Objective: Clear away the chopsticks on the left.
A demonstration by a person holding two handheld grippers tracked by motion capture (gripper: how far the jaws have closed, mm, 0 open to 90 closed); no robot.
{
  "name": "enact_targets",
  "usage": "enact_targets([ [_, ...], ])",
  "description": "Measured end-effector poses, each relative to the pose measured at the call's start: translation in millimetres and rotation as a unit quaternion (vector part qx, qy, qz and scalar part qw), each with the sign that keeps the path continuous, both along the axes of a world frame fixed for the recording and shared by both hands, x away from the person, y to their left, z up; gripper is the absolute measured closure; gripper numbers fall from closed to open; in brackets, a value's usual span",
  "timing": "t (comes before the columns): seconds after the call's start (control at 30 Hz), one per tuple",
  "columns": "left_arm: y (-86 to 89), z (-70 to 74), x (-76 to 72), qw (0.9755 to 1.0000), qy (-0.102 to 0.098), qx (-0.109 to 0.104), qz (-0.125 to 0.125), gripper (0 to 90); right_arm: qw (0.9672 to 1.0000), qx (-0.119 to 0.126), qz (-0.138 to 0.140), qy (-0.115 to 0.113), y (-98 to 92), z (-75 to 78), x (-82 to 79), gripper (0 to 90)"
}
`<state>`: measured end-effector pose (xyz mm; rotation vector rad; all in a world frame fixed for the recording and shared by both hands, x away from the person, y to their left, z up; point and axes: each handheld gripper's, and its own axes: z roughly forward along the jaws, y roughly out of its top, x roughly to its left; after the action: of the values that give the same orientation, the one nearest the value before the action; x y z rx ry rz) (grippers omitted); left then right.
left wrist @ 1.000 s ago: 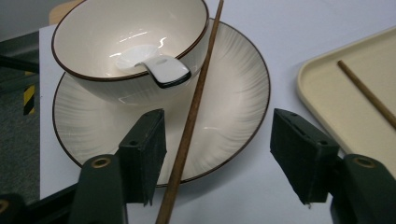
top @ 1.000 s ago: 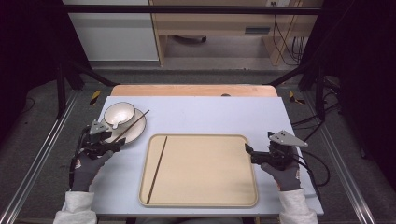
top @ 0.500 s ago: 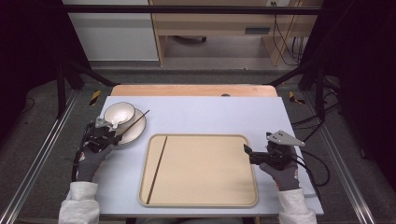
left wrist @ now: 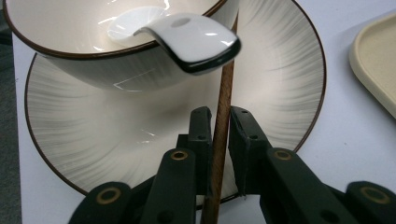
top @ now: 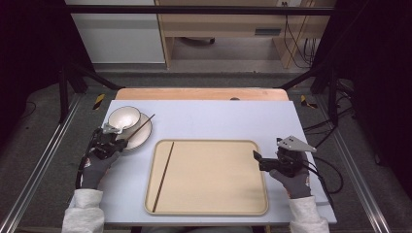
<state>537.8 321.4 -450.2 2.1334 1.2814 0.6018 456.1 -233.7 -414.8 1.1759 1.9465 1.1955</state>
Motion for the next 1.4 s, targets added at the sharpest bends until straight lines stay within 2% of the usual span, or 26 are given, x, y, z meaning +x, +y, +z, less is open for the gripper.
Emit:
enact_targets([
  [0.33, -5.7, 2.7, -2.9, 0.9999, 0.005, 0.001, -0.009, 83.7, 1.0000, 0.002, 0.000, 0.003, 0.7, -0.2, -0.4, 4.0],
  [0.67, -13.0, 12.0, -12.2, 0.9997, -0.013, -0.021, -0.007, 83.9, 1.0000, 0.003, -0.001, 0.001, -0.2, 0.8, -1.1, 3.9],
  [0.73, -13.5, 12.9, -13.1, 0.9997, -0.012, -0.017, -0.011, 83.9, 1.0000, 0.003, -0.001, 0.000, -0.5, 1.0, -1.2, 3.9],
  [1.03, -31.2, 18.8, -35.0, 0.9990, -0.029, -0.032, 0.004, 83.9, 1.0000, 0.006, -0.002, -0.003, -1.6, 2.5, -2.3, 3.9],
  [1.1, -36.1, 20.3, -39.7, 0.9992, -0.032, -0.022, 0.003, 83.9, 1.0000, 0.006, -0.002, -0.005, -2.4, 3.1, -2.6, 3.9],
  [1.27, -44.9, 24.6, -47.7, 0.9988, -0.040, -0.028, 0.004, 83.9, 0.9999, 0.009, -0.003, -0.006, -3.2, 4.1, -3.5, 3.9],
  [1.4, -55.7, 34.3, -59.1, 0.9975, -0.052, -0.047, 0.011, 83.9, 0.9999, 0.008, -0.003, -0.006, -3.4, 4.2, -3.5, 3.8],
])
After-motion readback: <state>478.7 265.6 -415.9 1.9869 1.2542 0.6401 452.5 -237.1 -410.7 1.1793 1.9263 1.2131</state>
